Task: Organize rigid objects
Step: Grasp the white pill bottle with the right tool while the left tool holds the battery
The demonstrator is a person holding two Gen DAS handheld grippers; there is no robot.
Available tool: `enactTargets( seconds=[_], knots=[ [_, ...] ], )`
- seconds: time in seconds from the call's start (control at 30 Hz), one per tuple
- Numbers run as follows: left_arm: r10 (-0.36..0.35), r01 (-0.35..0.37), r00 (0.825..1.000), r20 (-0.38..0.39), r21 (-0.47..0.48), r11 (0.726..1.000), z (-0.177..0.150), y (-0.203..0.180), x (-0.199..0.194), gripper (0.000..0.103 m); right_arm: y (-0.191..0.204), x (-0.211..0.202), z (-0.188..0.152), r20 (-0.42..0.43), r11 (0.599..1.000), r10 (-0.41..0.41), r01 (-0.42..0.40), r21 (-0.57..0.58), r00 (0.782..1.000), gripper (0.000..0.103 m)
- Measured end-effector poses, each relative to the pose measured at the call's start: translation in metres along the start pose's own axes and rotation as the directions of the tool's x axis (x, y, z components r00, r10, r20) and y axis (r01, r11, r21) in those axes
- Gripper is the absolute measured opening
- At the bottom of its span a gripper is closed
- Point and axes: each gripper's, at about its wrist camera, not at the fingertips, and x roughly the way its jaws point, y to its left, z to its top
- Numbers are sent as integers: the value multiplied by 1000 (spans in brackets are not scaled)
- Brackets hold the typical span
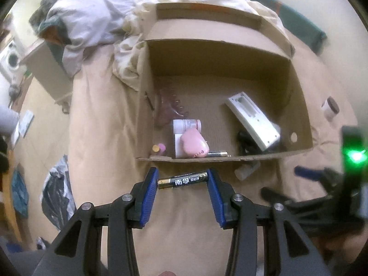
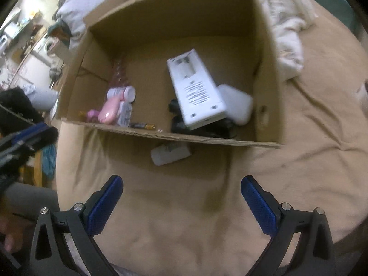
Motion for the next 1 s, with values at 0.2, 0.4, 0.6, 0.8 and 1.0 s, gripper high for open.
enactTargets(
  seconds=[0.2, 0.4, 0.6, 0.8, 1.0],
  knots=[
    [-43, 42, 999, -11, -59, 997, 5, 15, -4, 40, 27, 29, 14, -27, 991, -55, 51, -124, 998, 103],
    [-22, 21, 999, -29, -52, 998, 6, 14, 4, 40, 41, 54, 20, -43, 982, -89, 80, -174, 995, 103],
    [-16, 14, 999, -32, -46, 999, 6, 11, 8, 40, 30, 78, 23, -73, 982, -128, 116, -150, 989, 103],
    [-14, 12, 999, -47, -54, 998, 5, 14, 14, 40, 31, 82, 26, -52, 980, -137, 128, -154, 989, 103],
    [15, -17, 999, -44, -40, 999, 5, 11, 19, 40, 23, 74, 30, -39, 979, -162, 156, -130, 986, 79]
  ],
)
